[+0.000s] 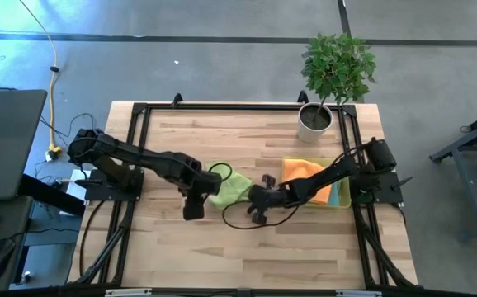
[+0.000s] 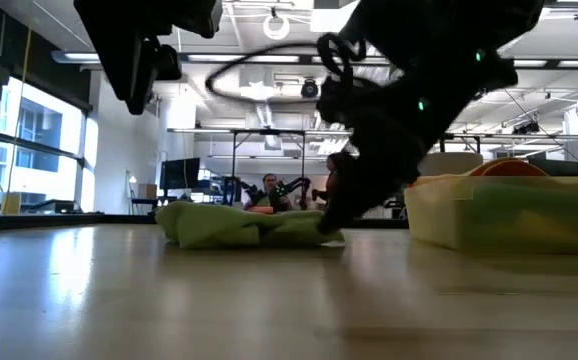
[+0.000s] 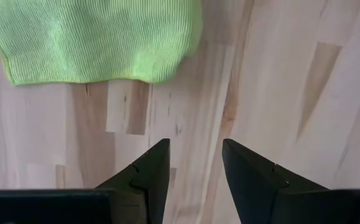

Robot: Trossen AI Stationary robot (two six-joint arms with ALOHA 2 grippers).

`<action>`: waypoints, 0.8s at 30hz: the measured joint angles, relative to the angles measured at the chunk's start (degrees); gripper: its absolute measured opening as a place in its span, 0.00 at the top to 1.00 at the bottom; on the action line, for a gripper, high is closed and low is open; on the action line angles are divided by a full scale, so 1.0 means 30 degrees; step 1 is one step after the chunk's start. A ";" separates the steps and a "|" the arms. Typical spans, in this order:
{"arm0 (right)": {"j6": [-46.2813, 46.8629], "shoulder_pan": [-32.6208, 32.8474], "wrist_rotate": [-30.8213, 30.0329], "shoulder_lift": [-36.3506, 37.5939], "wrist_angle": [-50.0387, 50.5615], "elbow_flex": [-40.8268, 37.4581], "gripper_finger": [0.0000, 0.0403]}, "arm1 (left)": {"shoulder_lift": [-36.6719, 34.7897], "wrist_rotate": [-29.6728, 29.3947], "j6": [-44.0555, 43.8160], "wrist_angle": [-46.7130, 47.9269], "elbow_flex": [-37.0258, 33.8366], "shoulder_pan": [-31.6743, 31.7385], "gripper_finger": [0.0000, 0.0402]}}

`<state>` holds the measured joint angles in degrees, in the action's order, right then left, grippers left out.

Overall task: Fold microfiber towels
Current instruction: Fold the green microfiber cloth

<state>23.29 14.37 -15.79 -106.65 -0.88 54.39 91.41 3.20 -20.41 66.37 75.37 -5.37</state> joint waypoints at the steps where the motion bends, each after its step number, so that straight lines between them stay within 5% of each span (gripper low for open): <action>1: 0.0145 0.0000 -0.0007 0.0339 -0.0028 0.0002 0.99 | 0.0004 -0.0006 0.0205 0.0000 0.0000 0.0100 0.66; 8: 0.2486 -0.0157 -0.0029 0.3580 -0.0028 0.0007 0.99 | 0.0004 -0.0487 0.3744 -0.1103 0.0000 0.0418 0.66; 18: 0.6831 -0.0175 -0.2528 0.8052 -0.0068 0.0007 1.00 | 0.0004 -0.1720 0.7520 -0.9395 0.0000 0.0418 0.66; 24: 0.8212 -0.0171 -0.2849 0.9042 -0.0006 0.0015 1.00 | 0.0011 -0.5289 0.6563 -1.3024 0.0000 0.0418 0.66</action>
<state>47.93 13.86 -24.34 -79.53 -0.90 54.43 91.44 -12.67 -0.72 27.30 75.37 -4.12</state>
